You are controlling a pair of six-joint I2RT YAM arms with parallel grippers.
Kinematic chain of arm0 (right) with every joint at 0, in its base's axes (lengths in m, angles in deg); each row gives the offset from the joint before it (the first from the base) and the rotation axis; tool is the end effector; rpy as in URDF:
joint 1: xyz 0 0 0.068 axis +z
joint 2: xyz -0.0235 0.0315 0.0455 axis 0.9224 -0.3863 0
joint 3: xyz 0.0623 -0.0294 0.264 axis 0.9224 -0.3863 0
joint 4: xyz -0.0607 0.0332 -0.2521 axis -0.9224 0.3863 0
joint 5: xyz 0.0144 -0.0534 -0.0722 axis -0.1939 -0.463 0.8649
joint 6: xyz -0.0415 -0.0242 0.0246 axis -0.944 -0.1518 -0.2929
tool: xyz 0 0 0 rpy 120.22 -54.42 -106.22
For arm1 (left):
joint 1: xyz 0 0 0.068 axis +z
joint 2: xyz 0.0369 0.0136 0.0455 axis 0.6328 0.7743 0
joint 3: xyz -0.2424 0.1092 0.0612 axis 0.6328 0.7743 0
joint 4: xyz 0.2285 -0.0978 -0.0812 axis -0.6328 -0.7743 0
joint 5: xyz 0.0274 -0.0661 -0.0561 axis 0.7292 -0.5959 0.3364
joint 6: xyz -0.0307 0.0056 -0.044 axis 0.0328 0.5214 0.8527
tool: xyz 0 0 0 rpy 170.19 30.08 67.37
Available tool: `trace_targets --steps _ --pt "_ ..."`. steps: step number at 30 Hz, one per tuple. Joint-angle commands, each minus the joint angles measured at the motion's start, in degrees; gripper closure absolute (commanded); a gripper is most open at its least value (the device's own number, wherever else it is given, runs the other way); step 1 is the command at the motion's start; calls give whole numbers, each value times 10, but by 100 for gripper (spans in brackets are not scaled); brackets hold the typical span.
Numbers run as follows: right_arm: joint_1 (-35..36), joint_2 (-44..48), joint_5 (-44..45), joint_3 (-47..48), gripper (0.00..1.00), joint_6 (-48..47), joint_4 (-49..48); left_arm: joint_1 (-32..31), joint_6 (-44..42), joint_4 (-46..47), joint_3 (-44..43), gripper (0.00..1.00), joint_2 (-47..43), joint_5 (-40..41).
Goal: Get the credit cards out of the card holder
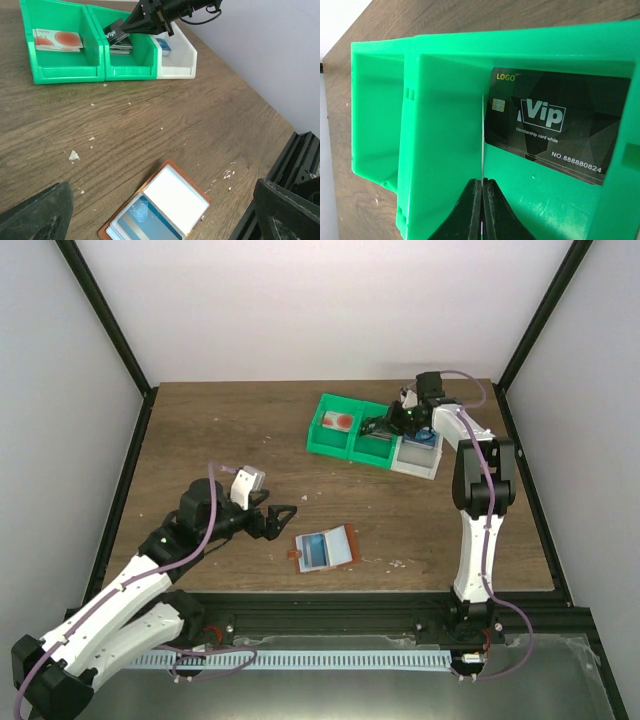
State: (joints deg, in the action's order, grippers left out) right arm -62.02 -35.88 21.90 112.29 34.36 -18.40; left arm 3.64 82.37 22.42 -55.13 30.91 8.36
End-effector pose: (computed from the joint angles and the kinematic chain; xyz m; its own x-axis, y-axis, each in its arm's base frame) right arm 0.4748 0.0628 0.1916 -0.9006 0.3136 -0.3009 0.0431 0.7534 0.6561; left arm 0.1414 -0.1138 0.2783 -0.5277 0.0522 -0.8478 0.6517 0.6651 -0.3647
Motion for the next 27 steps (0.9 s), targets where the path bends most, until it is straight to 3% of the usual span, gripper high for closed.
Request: trace_targets --steps 1,22,27 --pt "-4 1 11 25 100 4 -3 0 -9 1 3 0 -7 0" --pt "-25 -2 3 15 100 17 -41 0 -11 2 4 0 -12 5" --pt "-29 -11 9 28 94 15 -28 -1 -11 2 5 0 -12 5"
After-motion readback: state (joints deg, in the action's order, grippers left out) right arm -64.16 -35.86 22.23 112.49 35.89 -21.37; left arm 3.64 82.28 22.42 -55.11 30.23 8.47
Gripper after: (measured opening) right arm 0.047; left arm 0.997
